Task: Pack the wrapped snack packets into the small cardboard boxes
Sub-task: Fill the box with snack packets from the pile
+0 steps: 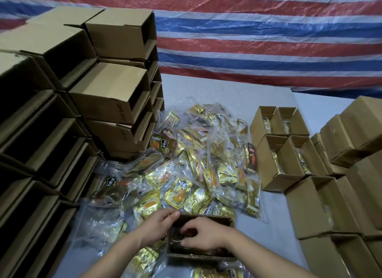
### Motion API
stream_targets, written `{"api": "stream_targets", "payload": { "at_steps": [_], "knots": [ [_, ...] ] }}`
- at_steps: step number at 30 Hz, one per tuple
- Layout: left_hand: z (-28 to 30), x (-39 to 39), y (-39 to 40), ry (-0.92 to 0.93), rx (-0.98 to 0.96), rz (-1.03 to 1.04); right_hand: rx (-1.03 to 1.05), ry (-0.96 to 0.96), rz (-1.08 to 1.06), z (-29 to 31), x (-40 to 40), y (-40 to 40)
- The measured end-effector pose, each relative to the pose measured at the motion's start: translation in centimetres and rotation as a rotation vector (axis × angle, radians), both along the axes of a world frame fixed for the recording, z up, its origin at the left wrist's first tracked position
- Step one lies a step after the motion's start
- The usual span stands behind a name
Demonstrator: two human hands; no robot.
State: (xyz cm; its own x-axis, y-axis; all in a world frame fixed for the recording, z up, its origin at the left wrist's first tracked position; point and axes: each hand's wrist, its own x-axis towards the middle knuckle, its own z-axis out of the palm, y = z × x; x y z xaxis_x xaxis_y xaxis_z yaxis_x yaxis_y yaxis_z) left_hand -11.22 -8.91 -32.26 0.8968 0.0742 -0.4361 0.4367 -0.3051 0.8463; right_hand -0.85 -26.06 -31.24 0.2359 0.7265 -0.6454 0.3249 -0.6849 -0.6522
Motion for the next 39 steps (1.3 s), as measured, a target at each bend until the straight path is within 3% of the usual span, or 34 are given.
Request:
{"api": "stream_targets", "payload": {
  "at_steps": [2,6,10,18,22,26,28,30,32,34,36,39],
  "knots": [
    [0.0,0.0,0.0,0.006,-0.003,-0.010,-0.040,0.015,-0.020,0.5,0.2,-0.1],
    [-0.3,0.0,-0.1,0.010,0.036,-0.011,-0.344,0.039,0.165,-1.6,-0.6,1.0],
    [-0.8,-0.9,-0.3,0.036,0.086,-0.104,-0.482,0.215,0.090,-3.7,-1.8,1.6],
    [-0.5,0.3,-0.5,0.026,0.074,-0.019,-0.185,0.047,0.122,1.8,0.1,-0.9],
    [-0.6,1.4,-0.1,0.053,0.050,0.002,0.154,-0.161,-0.158,5.2,1.9,-2.7],
    [-0.5,1.7,0.1,0.044,0.095,0.008,0.432,-0.370,-0.716,4.7,4.6,-5.4],
    [-0.3,1.7,0.3,0.042,0.110,0.022,0.344,-0.429,-0.958,2.6,6.1,-7.8],
    [-0.2,1.7,0.8,0.049,0.113,0.060,0.133,-0.395,-1.014,-0.2,6.2,-10.3],
    [0.0,1.6,1.4,0.056,0.109,0.112,-0.063,-0.331,-0.773,-2.8,4.5,-12.1],
    [0.2,1.6,1.8,0.049,0.104,0.149,-0.162,-0.227,-0.350,-4.3,1.8,-12.8],
    [0.2,1.7,2.1,0.053,0.094,0.171,-0.141,-0.204,0.030,-4.9,-1.0,-12.3],
    [0.1,1.8,2.0,0.060,0.094,0.156,-0.078,-0.303,0.319,-6.3,-4.0,-11.1]
  ]
}}
